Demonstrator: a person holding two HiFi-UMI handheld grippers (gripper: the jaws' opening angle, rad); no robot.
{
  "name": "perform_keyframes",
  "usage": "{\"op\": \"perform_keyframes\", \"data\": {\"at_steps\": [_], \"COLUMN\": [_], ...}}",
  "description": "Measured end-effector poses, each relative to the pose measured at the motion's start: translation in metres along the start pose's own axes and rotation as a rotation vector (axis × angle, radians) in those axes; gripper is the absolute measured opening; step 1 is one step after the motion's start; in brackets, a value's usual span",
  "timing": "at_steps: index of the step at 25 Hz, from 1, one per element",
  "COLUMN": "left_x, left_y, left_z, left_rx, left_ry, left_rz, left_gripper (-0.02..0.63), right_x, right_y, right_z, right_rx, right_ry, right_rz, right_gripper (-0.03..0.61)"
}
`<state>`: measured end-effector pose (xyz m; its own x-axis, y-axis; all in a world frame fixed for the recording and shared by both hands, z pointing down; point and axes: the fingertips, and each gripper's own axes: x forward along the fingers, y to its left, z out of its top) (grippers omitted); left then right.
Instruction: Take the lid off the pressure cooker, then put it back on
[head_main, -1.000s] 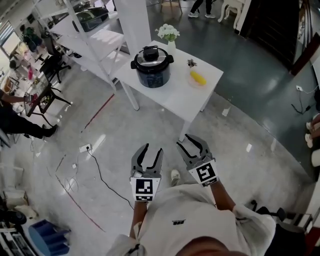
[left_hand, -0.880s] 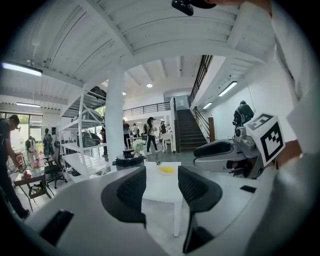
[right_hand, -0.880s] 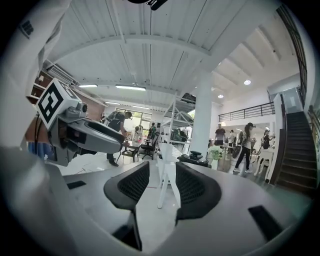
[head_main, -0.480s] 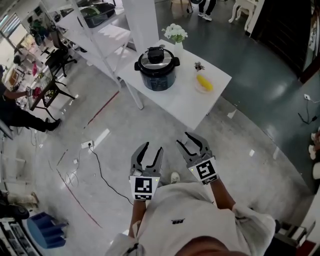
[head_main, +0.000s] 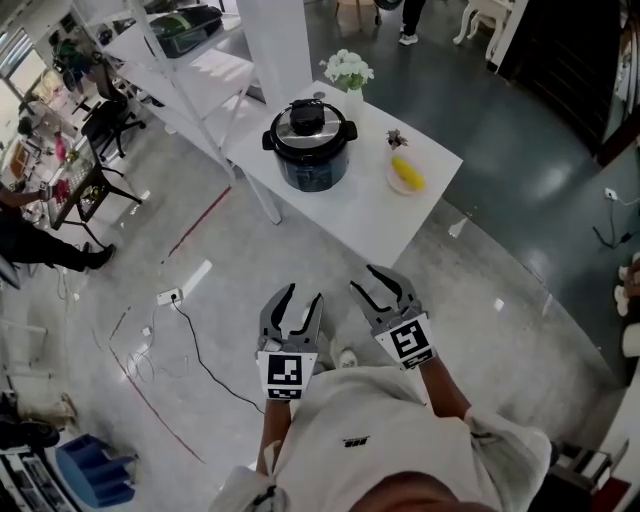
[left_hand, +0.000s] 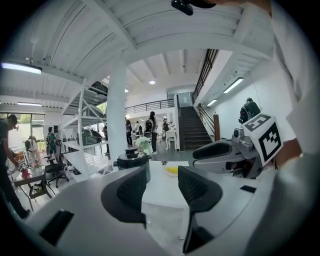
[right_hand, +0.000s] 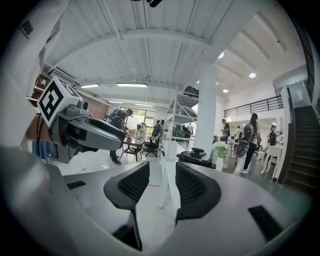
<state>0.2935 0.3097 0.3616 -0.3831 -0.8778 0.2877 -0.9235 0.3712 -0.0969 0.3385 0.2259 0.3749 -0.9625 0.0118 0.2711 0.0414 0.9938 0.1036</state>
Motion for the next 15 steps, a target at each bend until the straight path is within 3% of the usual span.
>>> {"op": "perform_keyframes", "data": {"at_steps": [15], "left_x": [0.088], "left_y": [0.096], "left_z": [0.018], "left_rx": [0.018], "left_ry": [-0.011], "left_rz": [-0.088], "left_gripper": [0.213], "right_x": [0.109], "right_y": [-0.046], "right_z": [0.023], "right_rx": [0.02], "right_ry": [0.035], "right_rz": [-0.083], "right_gripper": [0.146]}}
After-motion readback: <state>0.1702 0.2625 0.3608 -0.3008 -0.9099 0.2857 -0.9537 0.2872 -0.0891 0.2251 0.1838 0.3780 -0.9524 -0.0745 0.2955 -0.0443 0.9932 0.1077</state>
